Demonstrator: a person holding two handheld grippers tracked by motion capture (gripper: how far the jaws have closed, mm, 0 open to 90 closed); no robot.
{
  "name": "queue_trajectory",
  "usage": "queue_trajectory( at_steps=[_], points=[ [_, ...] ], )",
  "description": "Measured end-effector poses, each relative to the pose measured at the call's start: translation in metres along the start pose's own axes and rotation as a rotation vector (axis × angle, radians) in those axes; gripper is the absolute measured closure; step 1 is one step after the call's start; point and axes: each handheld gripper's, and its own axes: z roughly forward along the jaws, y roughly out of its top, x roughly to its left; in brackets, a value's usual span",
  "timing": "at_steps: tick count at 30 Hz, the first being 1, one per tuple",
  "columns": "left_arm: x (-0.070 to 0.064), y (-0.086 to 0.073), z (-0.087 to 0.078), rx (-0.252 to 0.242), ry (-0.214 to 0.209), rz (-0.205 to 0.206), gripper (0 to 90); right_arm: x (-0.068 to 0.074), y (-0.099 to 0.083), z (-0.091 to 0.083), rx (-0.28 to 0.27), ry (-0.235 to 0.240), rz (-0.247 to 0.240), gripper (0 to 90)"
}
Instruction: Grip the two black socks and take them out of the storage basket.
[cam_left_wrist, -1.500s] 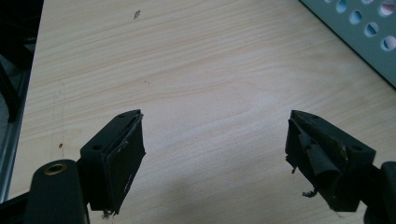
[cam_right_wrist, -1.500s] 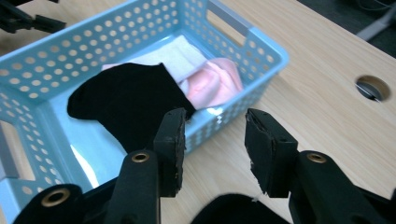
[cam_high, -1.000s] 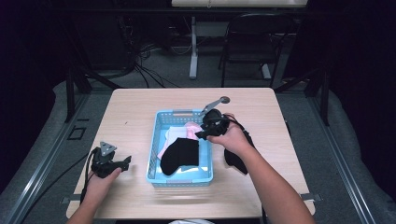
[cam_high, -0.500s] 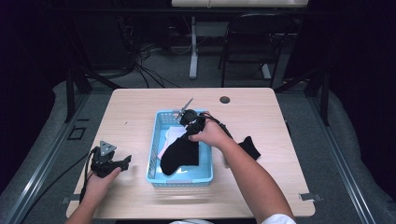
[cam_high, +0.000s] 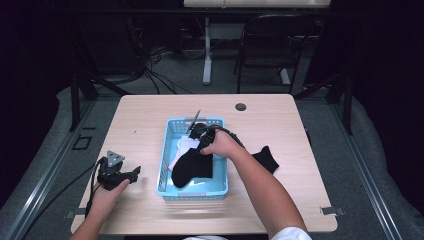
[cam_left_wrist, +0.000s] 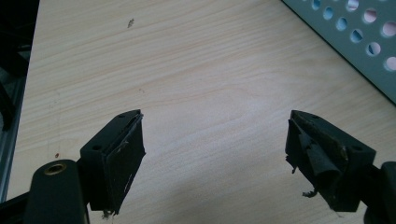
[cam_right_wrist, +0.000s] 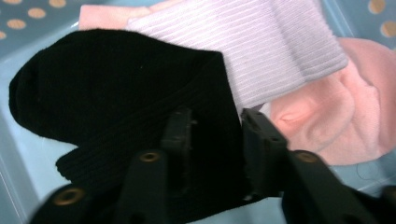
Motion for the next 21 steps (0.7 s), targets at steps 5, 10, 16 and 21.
queue_trajectory(
  at_steps=[5,10,16,21],
  points=[
    [0.000,0.000,0.000,0.001,0.000,-0.001,19.6,0.003,-0.002,-0.007,0.002,0.017,-0.025,85.2],
    [-0.001,0.000,0.001,0.000,0.002,-0.004,19.6,0.009,-0.005,-0.017,-0.018,0.034,-0.060,86.4],
    [-0.001,0.000,0.000,0.002,0.002,-0.001,19.6,0.019,-0.009,-0.034,-0.074,0.054,-0.091,86.7],
    [-0.001,-0.001,0.001,0.004,0.007,-0.006,19.6,0.032,-0.011,-0.052,-0.118,0.046,-0.128,86.8]
  ],
)
